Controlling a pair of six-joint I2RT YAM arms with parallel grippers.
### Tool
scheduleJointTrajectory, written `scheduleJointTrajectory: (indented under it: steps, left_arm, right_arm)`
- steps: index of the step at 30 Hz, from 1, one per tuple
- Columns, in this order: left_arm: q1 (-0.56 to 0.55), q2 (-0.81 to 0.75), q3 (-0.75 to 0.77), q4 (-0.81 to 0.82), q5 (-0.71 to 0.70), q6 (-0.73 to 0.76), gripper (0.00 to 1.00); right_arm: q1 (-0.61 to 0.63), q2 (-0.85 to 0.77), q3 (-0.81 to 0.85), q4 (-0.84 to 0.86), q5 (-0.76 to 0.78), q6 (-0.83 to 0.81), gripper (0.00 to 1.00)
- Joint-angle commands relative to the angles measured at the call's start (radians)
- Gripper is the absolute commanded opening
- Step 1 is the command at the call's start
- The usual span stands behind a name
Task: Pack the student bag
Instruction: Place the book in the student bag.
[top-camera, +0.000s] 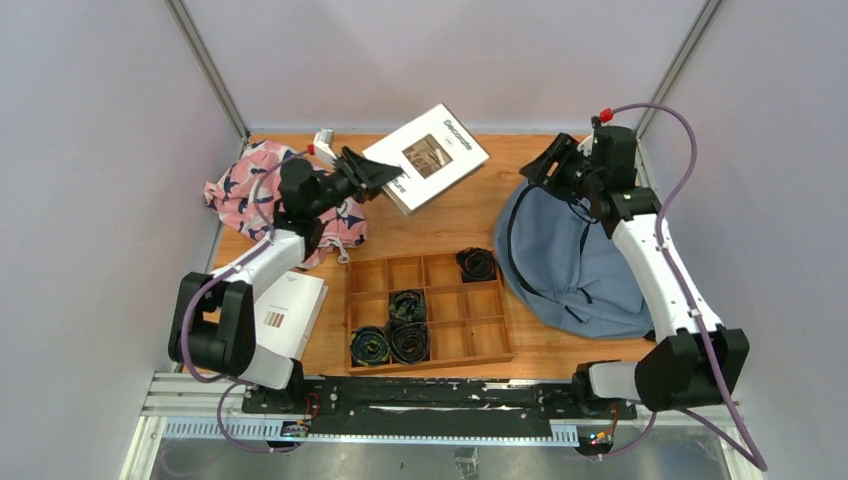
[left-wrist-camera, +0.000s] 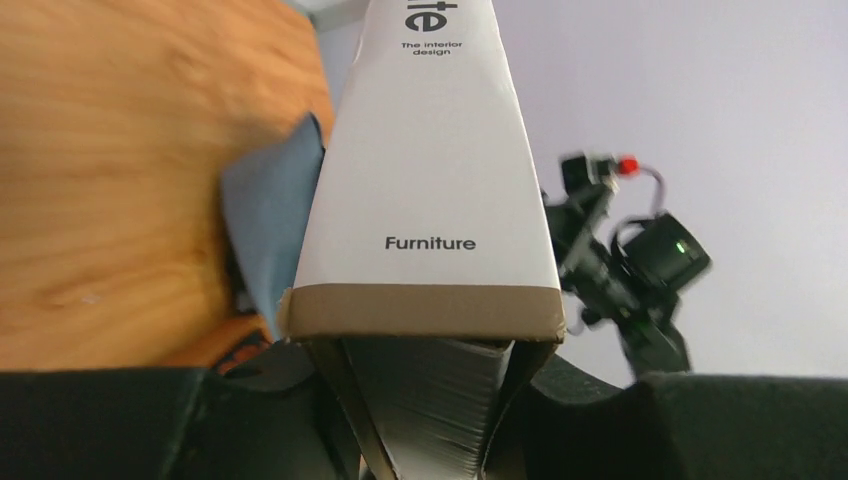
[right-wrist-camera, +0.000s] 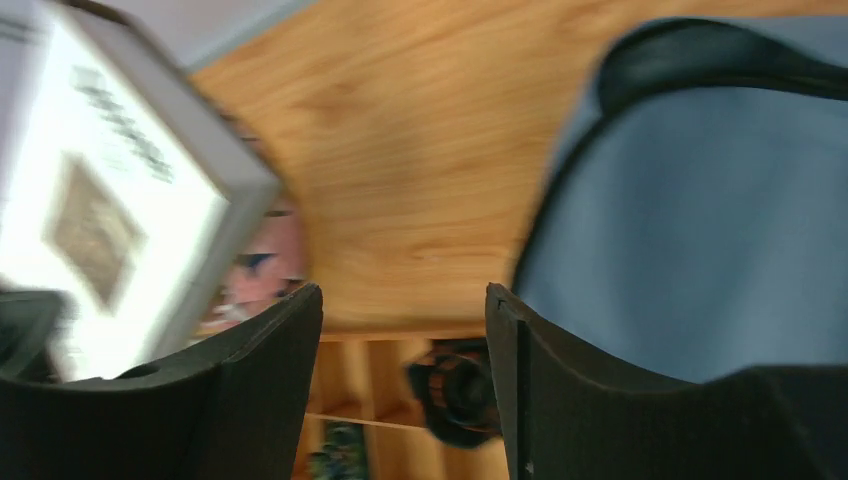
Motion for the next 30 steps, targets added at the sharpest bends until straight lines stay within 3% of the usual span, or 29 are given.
scheduleJointTrajectory:
  steps: [1, 7, 17, 18, 24, 25, 30]
  left_arm:
    - [0.074, -0.106, 0.082, -0.265, -0.011, 0.232, 0.18]
    - [0.1, -0.117, 0.142, -0.436, -0.011, 0.342, 0.18]
    - [0.097, -0.124, 0.112, -0.443, 0.019, 0.34, 0.18]
    - [0.097, -0.122, 0.111, -0.442, 0.022, 0.341, 0.18]
    - [0.082, -0.109, 0.117, -0.449, 0.035, 0.359, 0.18]
    - [0.074, -0.102, 0.124, -0.459, 0.039, 0.369, 0.18]
    - [-0.017, -0.049, 0.198, -0.543, 0.062, 0.439, 0.18]
  right_arm:
    - [0.078, -0.01, 0.072, -0.524, 0.478, -0.337, 0.66]
    - [0.206, 0.122, 0.107, -0.515, 0.518, -0.333, 0.71]
    - [0.264, 0.279, 0.173, -0.495, 0.569, -0.335, 0.68]
    - [0.265, 0.282, 0.171, -0.495, 0.584, -0.334, 0.63]
    - [0.258, 0.245, 0.156, -0.533, 0.65, -0.321, 0.06]
    - [0.253, 0.222, 0.152, -0.539, 0.654, -0.318, 0.01]
    - [0.23, 0.052, 0.12, -0.542, 0.681, -0.322, 0.0]
